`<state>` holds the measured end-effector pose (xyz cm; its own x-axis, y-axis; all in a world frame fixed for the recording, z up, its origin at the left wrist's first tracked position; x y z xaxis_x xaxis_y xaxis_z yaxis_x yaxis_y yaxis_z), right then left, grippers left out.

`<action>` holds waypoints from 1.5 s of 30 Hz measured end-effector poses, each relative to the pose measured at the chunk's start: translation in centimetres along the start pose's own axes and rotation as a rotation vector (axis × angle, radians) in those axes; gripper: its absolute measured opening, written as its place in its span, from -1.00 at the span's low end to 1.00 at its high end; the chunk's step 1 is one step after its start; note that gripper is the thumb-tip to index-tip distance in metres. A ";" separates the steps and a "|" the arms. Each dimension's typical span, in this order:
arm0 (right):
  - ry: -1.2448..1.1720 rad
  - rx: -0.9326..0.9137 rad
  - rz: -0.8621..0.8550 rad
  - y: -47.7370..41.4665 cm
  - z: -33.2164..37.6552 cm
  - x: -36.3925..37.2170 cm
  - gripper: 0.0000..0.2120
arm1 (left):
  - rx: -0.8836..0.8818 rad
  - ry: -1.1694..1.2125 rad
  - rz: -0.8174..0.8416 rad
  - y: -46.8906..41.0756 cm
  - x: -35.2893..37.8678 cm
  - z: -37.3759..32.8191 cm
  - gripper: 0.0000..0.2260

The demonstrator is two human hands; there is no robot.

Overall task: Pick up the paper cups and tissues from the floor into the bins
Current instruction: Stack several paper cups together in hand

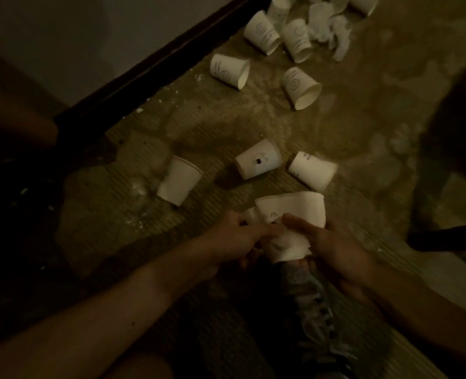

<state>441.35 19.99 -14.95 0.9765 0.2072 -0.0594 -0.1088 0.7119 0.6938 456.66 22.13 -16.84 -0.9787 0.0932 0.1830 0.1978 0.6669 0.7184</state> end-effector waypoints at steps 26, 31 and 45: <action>0.070 0.060 0.068 -8.5 -2.7 5.0 -0.71 | 0.256 -0.595 -0.805 -4.2 -18.0 -1.9 -0.15; 0.026 0.109 0.051 -9.3 -4.0 3.7 -0.70 | 0.310 -0.566 -0.818 -5.0 -17.6 -2.4 -0.21; 0.008 0.407 0.086 0.3 -1.3 0.8 -0.65 | -0.047 -0.067 -0.831 6.0 -6.6 4.6 -0.26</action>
<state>441.85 21.26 -15.69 0.9653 0.2611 0.0068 -0.1062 0.3686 0.9235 464.02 28.91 -16.86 -0.8080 -0.3707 -0.4580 -0.5892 0.5064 0.6296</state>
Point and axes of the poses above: each hand's wrist, its own y-axis away from the middle knuckle, its own x-axis out of the palm, z = x × y, the point moved 7 cm from there along -y, towards the middle knuckle, and after that the axes turned 8 degrees about y, right-handed, at the moved point
